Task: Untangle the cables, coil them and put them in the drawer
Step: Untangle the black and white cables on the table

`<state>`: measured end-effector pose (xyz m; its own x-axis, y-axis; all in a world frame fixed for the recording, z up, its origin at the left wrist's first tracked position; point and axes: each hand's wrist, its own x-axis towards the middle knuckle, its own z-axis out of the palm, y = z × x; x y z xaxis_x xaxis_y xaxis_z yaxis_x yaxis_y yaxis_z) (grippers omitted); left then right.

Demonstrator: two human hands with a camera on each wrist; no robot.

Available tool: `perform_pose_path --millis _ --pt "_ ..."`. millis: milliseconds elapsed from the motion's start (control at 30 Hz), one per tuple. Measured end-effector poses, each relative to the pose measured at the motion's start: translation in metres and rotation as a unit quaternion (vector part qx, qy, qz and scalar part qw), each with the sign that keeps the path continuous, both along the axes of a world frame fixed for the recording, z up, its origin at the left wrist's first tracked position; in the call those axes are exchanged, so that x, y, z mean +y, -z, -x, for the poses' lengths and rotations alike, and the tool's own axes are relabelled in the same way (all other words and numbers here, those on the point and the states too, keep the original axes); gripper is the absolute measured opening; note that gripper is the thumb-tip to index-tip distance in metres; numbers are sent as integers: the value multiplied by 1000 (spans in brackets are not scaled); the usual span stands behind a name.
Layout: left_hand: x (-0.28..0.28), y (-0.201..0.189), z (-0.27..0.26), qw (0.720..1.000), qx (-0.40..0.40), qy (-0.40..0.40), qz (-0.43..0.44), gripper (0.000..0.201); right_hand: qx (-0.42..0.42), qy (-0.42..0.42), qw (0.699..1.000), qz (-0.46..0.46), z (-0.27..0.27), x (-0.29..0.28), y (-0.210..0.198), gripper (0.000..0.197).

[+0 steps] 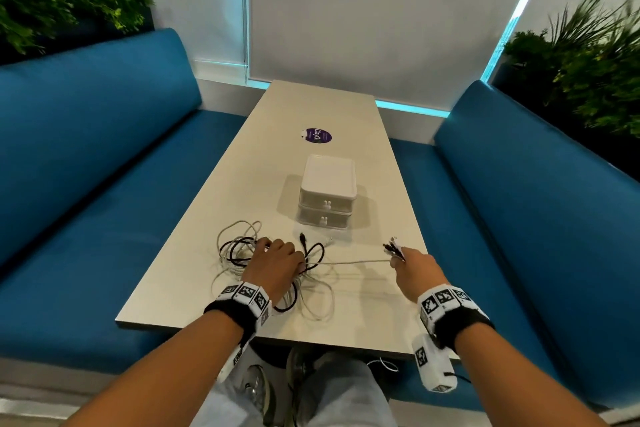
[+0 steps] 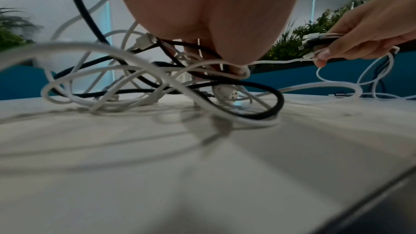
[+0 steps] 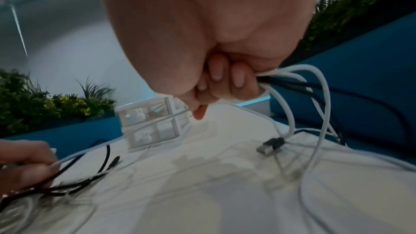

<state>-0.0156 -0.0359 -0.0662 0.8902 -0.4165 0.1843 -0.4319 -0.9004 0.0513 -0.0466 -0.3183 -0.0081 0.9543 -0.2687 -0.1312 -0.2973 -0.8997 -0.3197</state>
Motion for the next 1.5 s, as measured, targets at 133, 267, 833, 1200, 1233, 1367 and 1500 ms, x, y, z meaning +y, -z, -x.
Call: perform_pose_path --millis 133,267,833,1200,1233,1367,1500 --pt "-16 -4 3 1000 -6 -11 -8 19 -40 12 999 -14 4 17 6 31" --pt "-23 -6 8 999 -4 -28 -32 25 -115 7 987 -116 2 40 1 23" --pt "-33 -9 11 999 -20 23 10 23 -40 -183 980 -63 -3 80 15 26" --pt "-19 -8 -3 1000 12 19 19 19 -14 -47 997 -54 -5 17 12 23" --pt "-22 -9 -2 999 18 26 18 21 -14 -37 998 -52 -5 15 13 24" --pt "-35 -16 1 999 19 31 -7 23 -31 -24 999 -34 -2 22 16 31" --pt "-40 -24 0 999 15 20 -25 22 -87 -82 990 -68 0 44 17 32"
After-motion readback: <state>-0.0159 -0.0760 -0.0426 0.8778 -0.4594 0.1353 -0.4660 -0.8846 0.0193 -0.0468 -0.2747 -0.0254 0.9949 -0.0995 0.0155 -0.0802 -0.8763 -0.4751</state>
